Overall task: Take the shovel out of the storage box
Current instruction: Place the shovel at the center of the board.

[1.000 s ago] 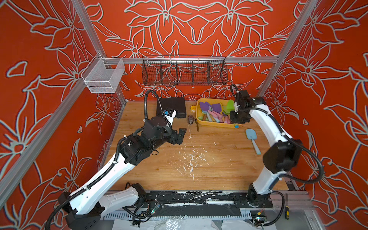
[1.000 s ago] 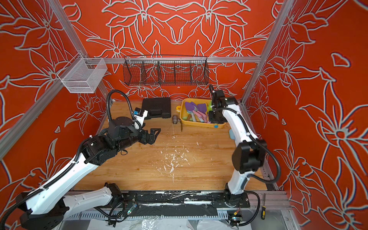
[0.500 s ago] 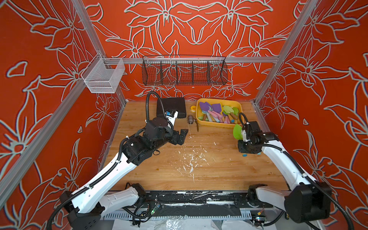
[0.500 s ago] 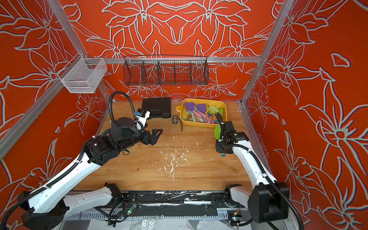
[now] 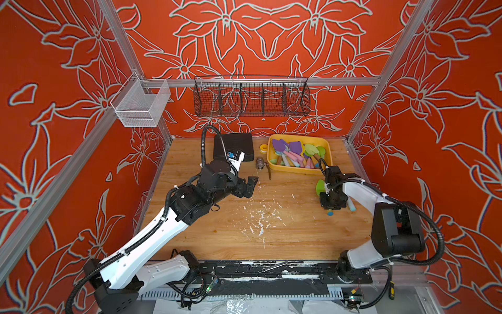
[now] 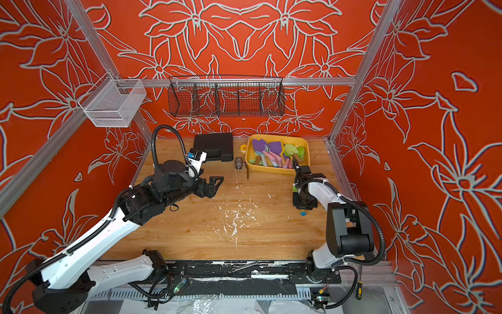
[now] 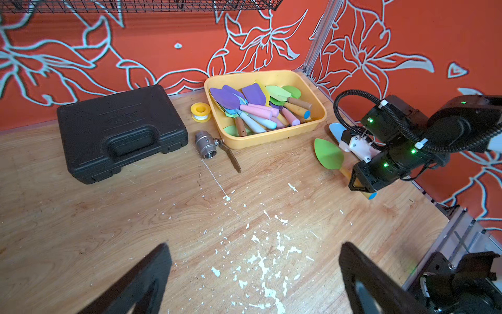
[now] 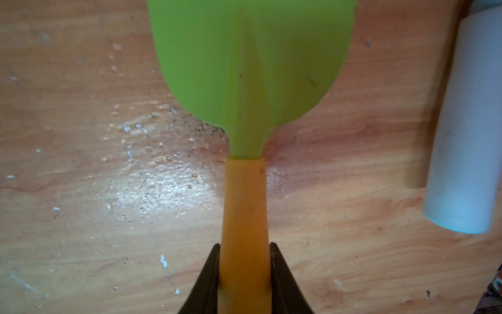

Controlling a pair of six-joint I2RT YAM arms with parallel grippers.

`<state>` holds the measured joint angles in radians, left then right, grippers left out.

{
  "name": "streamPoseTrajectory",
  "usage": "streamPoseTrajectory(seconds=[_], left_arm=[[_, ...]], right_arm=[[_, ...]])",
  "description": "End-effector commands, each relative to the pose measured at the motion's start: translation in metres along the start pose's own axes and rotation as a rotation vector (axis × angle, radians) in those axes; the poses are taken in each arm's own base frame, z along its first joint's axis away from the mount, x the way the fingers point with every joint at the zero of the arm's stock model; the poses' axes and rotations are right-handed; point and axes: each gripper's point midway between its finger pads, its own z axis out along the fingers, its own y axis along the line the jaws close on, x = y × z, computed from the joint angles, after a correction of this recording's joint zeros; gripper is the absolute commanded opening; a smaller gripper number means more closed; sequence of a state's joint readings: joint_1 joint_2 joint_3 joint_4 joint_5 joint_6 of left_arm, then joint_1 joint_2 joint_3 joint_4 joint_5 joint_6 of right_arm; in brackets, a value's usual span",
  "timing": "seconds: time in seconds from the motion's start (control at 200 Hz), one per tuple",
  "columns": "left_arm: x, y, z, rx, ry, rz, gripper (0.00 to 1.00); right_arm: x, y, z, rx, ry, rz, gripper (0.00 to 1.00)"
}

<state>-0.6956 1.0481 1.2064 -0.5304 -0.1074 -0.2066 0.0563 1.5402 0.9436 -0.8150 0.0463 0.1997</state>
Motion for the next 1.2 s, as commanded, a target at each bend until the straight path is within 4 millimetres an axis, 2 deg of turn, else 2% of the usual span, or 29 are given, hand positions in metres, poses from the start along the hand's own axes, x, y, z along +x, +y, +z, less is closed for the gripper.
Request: streamPoseTrajectory(seconds=[0.0, 0.2, 0.445, 0.746, 0.951, 1.196], left_arm=[[-0.001, -0.002, -0.005, 0.015, -0.022, -0.019, 0.97], [0.001, -0.002, -0.007, 0.016, -0.018, -0.014, 0.97], [0.002, -0.005, -0.005, 0.034, -0.013, -0.012, 0.97], [0.004, -0.005, -0.004, 0.036, -0.008, -0.013, 0.97], [0.003, -0.006, -0.005, 0.040, -0.012, -0.013, 0.97], [0.004, -0.006, -0.004, 0.040, -0.010, -0.013, 0.97]], right_arm=[[-0.009, -0.009, 0.001, 0.042, -0.017, 0.034, 0.00], [-0.010, -0.011, 0.017, 0.056, 0.017, 0.020, 0.00], [-0.020, -0.021, 0.020, 0.092, 0.033, -0.023, 0.00], [-0.020, -0.023, 0.031, 0.080, 0.087, -0.040, 0.00], [-0.017, -0.023, 0.040, 0.086, 0.126, -0.041, 0.21], [-0.018, -0.024, 0.036, 0.094, 0.131, -0.047, 0.37]])
